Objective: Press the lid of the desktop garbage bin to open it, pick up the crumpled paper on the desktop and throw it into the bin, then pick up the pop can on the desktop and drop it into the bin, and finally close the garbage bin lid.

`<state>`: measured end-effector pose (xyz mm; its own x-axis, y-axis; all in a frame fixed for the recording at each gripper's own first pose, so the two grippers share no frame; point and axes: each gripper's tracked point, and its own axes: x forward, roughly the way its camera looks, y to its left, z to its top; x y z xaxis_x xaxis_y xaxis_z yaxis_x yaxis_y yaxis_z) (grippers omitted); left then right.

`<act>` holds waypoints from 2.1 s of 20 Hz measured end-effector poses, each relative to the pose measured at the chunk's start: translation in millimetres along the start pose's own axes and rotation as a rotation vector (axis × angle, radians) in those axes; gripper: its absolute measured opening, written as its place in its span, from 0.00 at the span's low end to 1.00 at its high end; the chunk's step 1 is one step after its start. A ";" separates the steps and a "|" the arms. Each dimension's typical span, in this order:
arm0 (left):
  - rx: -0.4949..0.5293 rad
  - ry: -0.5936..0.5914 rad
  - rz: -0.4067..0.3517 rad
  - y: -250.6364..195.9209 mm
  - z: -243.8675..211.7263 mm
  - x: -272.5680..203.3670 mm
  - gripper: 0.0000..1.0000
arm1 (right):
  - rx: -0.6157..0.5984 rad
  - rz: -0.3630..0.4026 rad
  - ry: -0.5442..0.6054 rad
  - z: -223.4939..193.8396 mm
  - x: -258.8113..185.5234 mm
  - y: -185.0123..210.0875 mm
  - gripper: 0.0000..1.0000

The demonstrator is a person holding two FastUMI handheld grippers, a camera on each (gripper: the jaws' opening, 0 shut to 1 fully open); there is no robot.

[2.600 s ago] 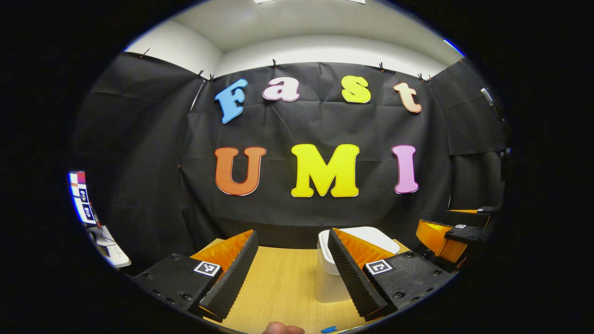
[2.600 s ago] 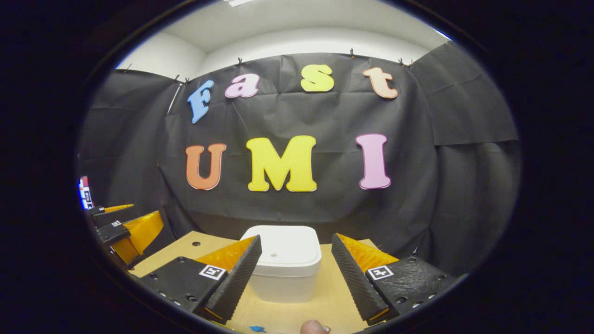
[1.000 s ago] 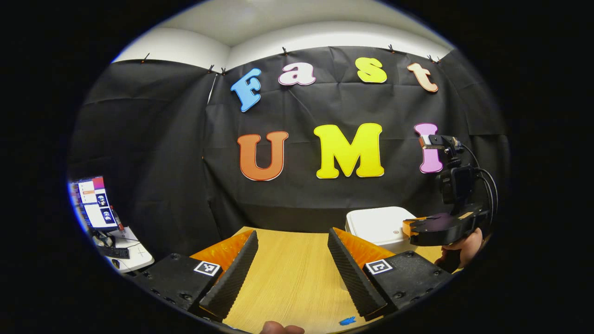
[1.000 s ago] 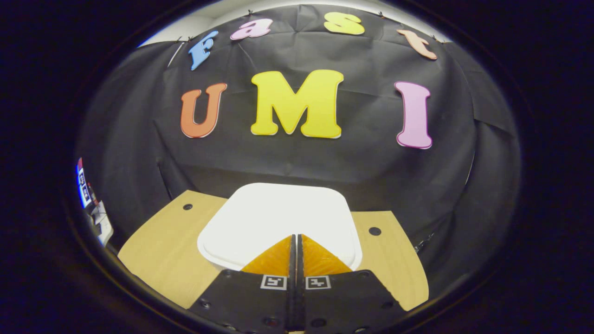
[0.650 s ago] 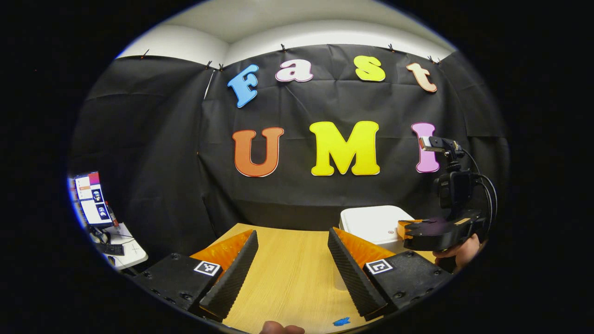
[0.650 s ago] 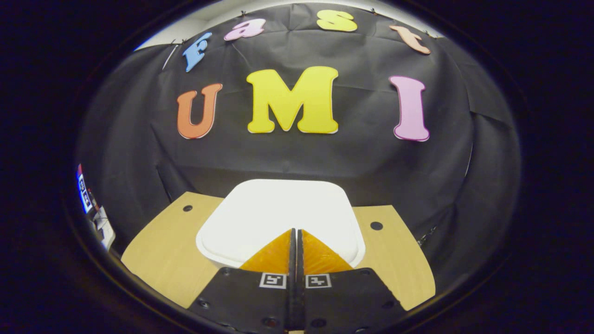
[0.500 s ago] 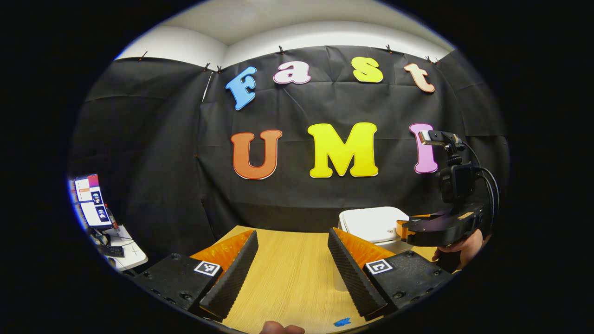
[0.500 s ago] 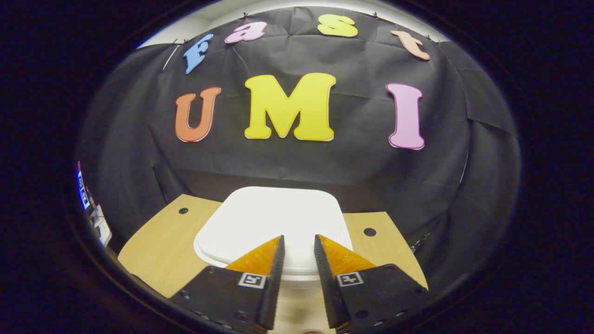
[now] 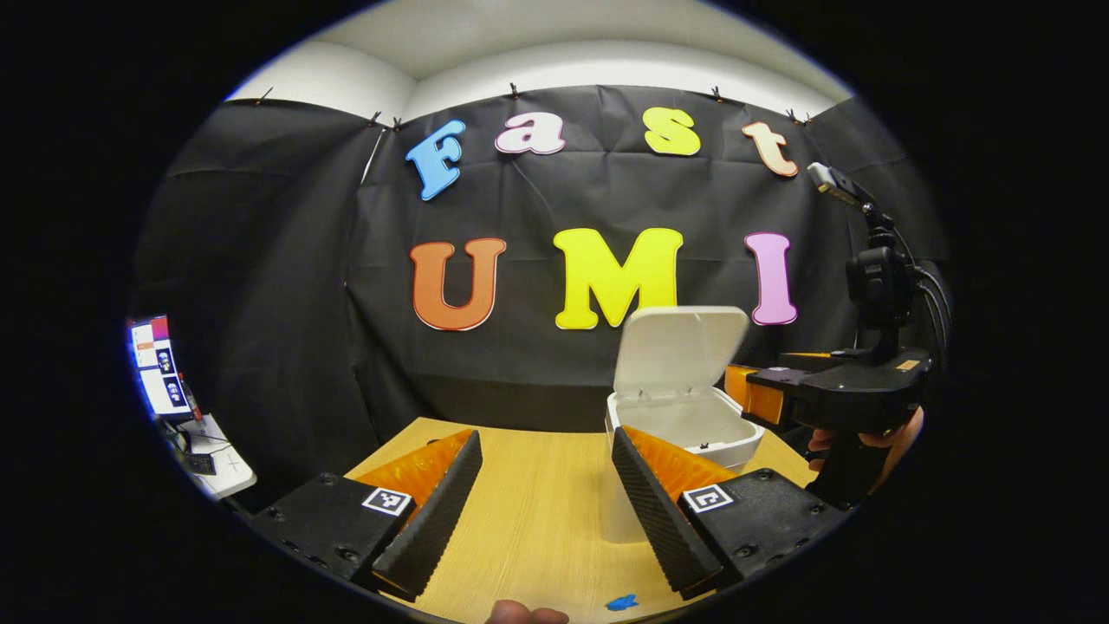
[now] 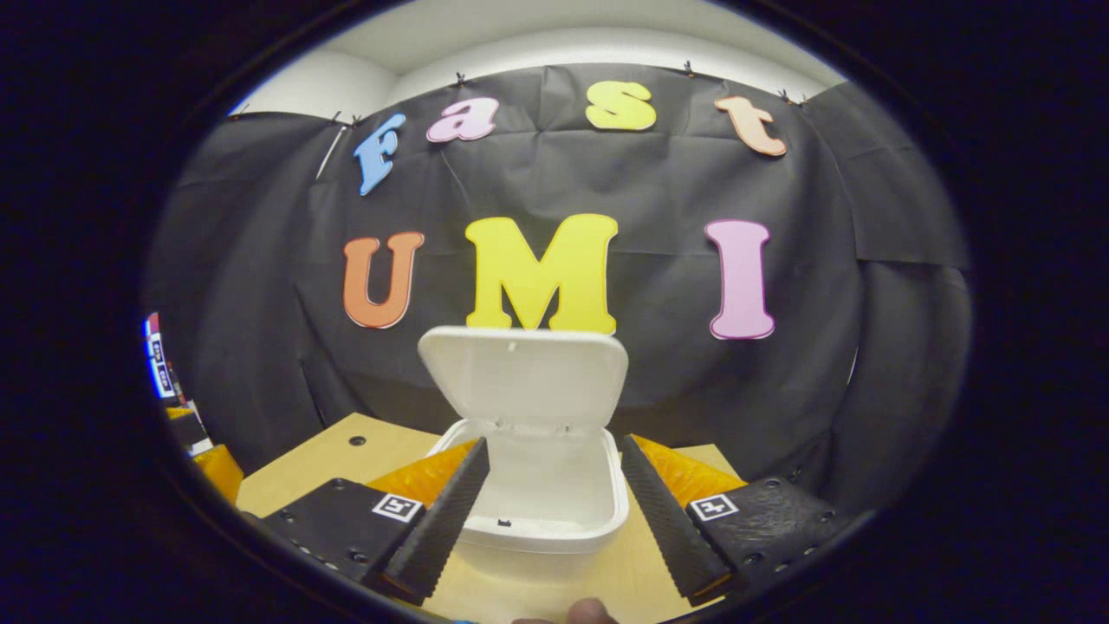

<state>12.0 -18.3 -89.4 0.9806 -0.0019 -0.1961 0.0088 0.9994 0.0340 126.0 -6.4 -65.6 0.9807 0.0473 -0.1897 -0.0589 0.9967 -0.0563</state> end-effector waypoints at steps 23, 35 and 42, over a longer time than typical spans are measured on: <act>-0.007 0.331 -0.125 -43.0 -94.8 -13.7 0.98 | 0.002 -0.047 0.121 -77.4 -78.4 -57.9 0.95; -0.032 0.660 -0.211 -77.6 -206.8 -49.3 0.98 | -0.011 -0.089 0.292 -156.0 -116.8 -80.8 0.98; -0.040 0.841 -0.217 -87.8 -281.9 -66.7 0.99 | 0.013 -0.121 0.388 -196.8 -132.9 -87.7 0.98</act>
<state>-109.4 -96.0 -355.5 0.4874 -0.1820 -0.8540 0.1563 0.9804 -0.1197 -35.8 -113.2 -228.4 0.8371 -0.0967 -0.5385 0.0574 0.9944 -0.0892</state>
